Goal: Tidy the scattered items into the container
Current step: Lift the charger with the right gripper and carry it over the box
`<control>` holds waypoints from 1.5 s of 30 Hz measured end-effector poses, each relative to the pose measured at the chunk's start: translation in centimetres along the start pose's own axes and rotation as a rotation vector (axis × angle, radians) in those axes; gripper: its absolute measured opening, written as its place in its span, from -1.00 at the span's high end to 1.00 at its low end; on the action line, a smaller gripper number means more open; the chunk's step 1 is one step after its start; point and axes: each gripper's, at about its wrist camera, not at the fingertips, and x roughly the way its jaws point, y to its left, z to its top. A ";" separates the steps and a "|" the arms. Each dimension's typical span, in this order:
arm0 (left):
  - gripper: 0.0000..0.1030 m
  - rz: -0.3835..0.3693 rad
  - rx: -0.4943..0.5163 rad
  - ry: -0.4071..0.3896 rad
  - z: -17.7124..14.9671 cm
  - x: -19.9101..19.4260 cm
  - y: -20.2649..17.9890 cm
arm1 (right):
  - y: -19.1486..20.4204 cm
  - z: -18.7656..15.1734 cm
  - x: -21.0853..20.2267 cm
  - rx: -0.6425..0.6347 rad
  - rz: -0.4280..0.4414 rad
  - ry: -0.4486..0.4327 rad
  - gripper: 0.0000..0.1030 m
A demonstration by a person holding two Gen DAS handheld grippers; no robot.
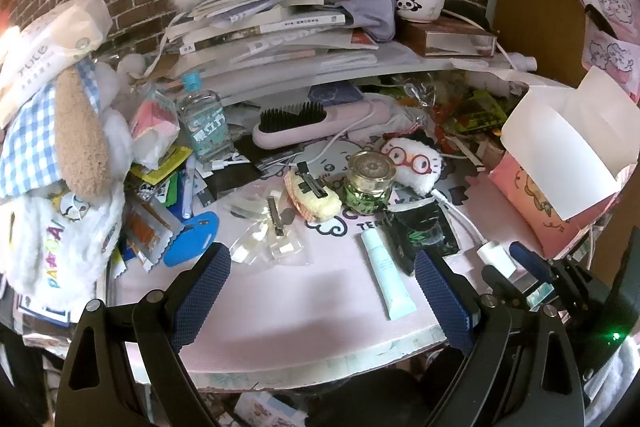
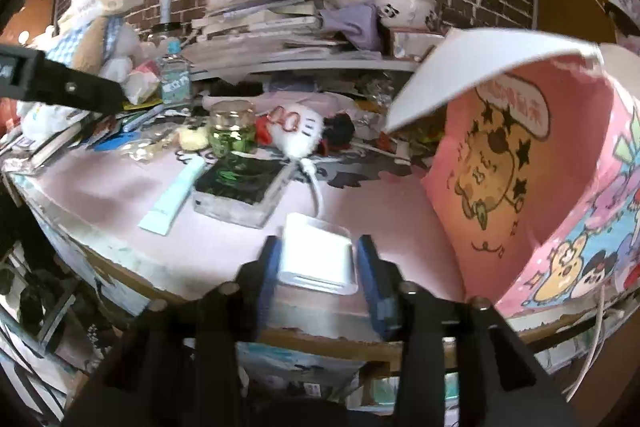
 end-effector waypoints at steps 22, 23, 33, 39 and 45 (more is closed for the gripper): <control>-0.79 0.002 -0.005 -0.003 -0.2 0.0 0.0 | 1.3 1.0 -3.2 -0.075 -0.015 -0.159 0.28; -0.79 0.002 -0.005 -0.006 -0.2 -0.1 0.0 | 1.5 1.3 -3.7 -0.085 -0.013 -0.178 0.28; -0.80 0.034 -0.032 -0.022 -0.4 -1.3 1.4 | 4.1 5.5 -5.5 -0.161 0.042 -0.302 0.28; -0.79 -0.006 -0.040 -0.068 0.4 -3.0 1.3 | 4.3 7.9 -6.1 -0.176 -0.013 -0.324 0.28; -0.79 -0.077 -0.042 -0.171 2.5 -5.8 -0.2 | 2.4 9.8 -6.5 -0.189 -0.143 -0.313 0.28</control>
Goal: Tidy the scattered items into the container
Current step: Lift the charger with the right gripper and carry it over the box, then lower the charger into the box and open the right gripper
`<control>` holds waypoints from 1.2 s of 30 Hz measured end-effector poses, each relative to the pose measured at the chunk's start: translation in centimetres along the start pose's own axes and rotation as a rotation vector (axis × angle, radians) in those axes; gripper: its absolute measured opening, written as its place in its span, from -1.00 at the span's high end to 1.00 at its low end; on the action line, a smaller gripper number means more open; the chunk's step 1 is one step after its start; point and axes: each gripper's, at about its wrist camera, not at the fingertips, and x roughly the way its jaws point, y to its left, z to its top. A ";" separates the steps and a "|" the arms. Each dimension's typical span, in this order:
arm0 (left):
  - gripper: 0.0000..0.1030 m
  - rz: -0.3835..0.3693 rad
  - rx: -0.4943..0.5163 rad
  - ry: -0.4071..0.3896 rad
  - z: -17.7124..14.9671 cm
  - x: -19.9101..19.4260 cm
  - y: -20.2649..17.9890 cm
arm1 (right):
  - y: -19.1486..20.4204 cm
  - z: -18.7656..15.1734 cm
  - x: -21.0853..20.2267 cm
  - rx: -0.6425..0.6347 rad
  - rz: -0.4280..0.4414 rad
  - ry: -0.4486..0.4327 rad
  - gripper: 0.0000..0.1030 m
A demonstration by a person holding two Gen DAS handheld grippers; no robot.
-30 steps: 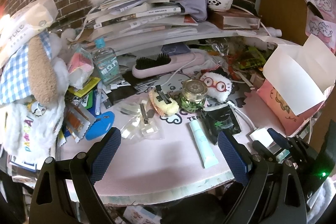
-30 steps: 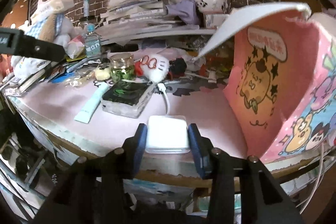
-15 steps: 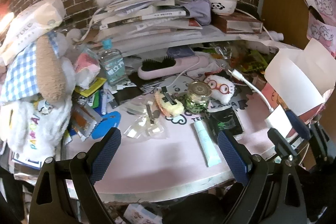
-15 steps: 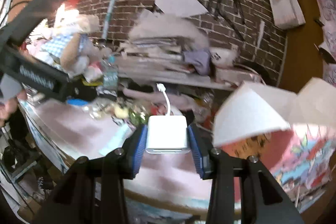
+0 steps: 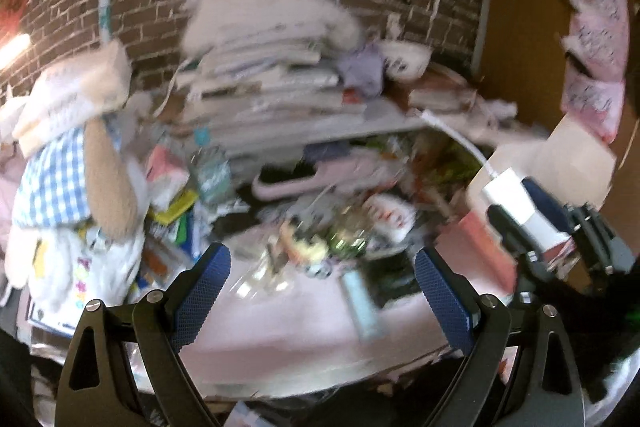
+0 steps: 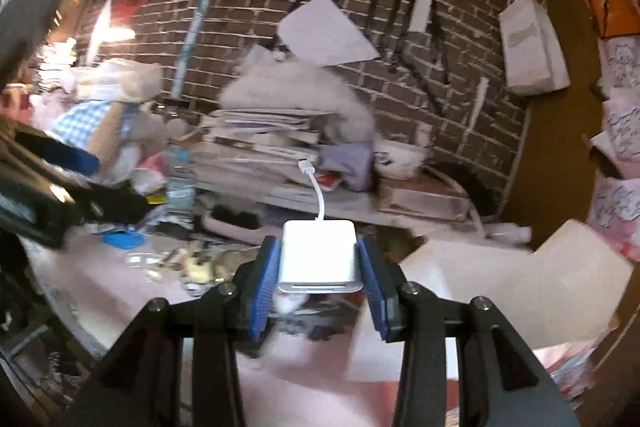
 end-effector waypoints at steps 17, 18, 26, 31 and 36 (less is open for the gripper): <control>-0.80 -0.070 0.024 -0.056 1.8 -0.7 -2.8 | -11.4 -0.2 2.8 0.027 -0.192 0.286 0.28; -0.79 -0.070 0.023 -0.055 1.8 -0.7 -2.8 | -12.0 -0.4 3.1 0.034 -0.190 0.308 0.28; -0.80 -0.056 0.017 -0.025 1.4 0.2 -2.6 | -14.2 -1.8 5.4 0.070 -0.097 0.471 0.28; -0.79 -0.052 0.020 -0.015 1.2 0.4 -2.6 | -14.6 -2.4 7.0 0.101 0.031 0.574 0.29; -0.80 -0.049 0.017 -0.016 1.2 0.4 -2.6 | -15.5 -3.1 9.1 0.146 0.132 0.706 0.29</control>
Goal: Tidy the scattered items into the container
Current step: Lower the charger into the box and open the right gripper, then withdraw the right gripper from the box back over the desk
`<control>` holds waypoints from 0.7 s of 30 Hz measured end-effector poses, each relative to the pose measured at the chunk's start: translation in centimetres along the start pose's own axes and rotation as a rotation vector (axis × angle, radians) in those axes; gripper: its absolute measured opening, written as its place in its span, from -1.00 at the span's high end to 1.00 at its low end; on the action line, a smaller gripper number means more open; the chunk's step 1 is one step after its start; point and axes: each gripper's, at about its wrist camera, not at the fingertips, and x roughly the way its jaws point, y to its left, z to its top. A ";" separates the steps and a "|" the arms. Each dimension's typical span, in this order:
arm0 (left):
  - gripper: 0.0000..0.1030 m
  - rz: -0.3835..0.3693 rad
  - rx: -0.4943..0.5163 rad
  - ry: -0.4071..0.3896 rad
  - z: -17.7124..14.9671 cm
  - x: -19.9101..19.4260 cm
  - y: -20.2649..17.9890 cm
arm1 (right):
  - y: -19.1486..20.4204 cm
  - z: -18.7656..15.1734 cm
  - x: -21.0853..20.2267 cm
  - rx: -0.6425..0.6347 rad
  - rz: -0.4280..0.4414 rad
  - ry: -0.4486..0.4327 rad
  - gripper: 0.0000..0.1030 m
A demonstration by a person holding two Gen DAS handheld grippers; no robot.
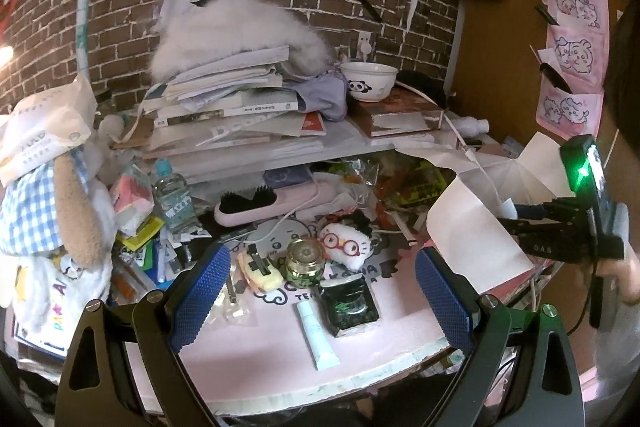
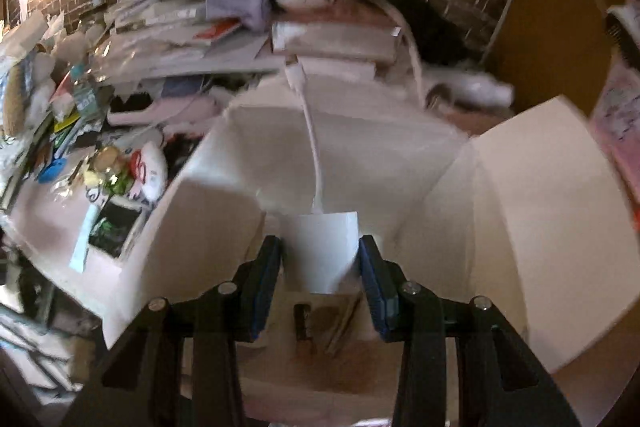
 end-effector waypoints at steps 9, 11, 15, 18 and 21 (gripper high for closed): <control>-0.80 0.009 -0.003 0.010 0.0 0.3 0.3 | -0.8 0.2 0.8 0.034 0.043 0.042 0.28; -0.80 0.009 -0.003 0.013 -0.1 0.4 0.2 | -0.8 0.2 0.7 0.033 0.036 0.031 0.28; -0.80 0.009 -0.001 0.019 -0.2 0.6 0.2 | -0.9 0.5 -0.4 0.045 0.028 -0.011 0.27; -0.80 0.011 0.001 0.017 -0.2 0.6 0.1 | -0.6 1.0 -1.6 0.043 0.019 -0.058 0.26; -0.80 0.011 -0.002 0.016 -0.2 0.6 0.2 | -0.2 1.3 -3.1 0.035 0.022 -0.108 0.25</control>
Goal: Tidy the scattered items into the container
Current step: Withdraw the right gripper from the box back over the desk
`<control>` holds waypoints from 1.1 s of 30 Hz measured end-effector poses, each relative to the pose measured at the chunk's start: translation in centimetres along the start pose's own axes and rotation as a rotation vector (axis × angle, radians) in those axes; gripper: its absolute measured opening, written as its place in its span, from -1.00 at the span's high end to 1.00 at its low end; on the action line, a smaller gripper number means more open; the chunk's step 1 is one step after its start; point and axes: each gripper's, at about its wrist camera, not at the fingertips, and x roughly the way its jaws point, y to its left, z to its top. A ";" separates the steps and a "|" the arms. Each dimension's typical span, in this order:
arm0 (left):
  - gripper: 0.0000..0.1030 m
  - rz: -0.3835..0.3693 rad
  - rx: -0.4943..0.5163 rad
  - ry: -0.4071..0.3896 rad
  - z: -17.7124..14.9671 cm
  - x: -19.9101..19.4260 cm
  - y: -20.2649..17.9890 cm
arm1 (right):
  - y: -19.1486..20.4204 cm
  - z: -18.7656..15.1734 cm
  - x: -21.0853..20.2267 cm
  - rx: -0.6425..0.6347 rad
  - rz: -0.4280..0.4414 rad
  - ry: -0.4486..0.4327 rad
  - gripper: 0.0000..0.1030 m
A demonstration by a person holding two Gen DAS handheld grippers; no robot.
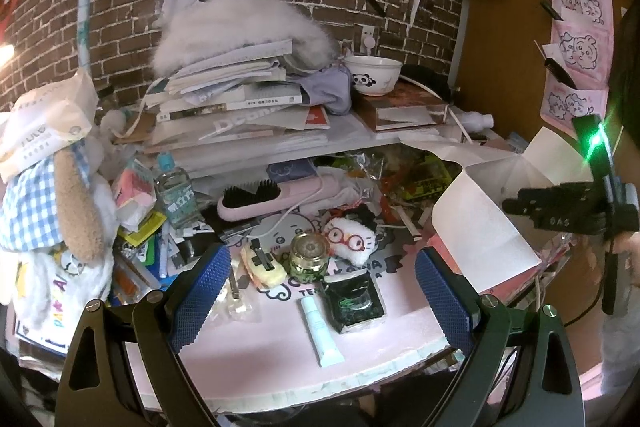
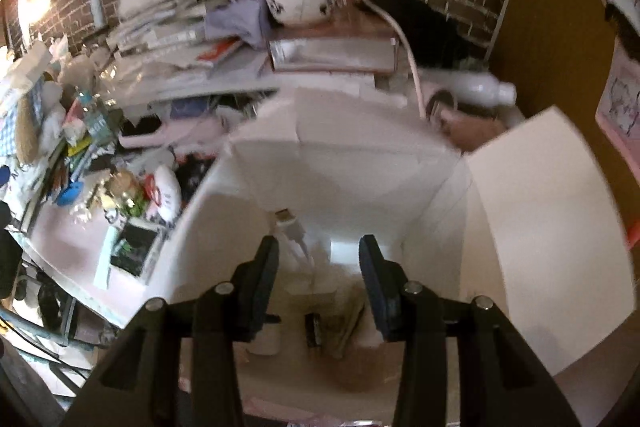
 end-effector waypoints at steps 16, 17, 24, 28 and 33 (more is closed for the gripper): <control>-0.80 0.014 -0.006 0.028 -0.8 0.5 0.5 | 7.8 -1.7 -4.2 -0.096 0.154 -0.134 0.24; -0.80 0.018 -0.009 0.031 -1.0 0.6 0.7 | 8.6 -2.0 -4.2 -0.102 0.173 -0.137 0.24; -0.80 0.058 -0.046 0.080 -2.4 1.7 2.4 | 13.2 -4.2 -2.7 -0.145 0.288 -0.112 0.24; -0.79 0.066 -0.068 0.100 -3.2 2.2 3.1 | 15.4 -5.5 -0.5 -0.172 0.276 -0.075 0.24; -0.79 0.064 -0.073 0.117 -3.7 2.7 3.2 | 17.2 -6.9 2.3 -0.237 0.092 -0.077 0.25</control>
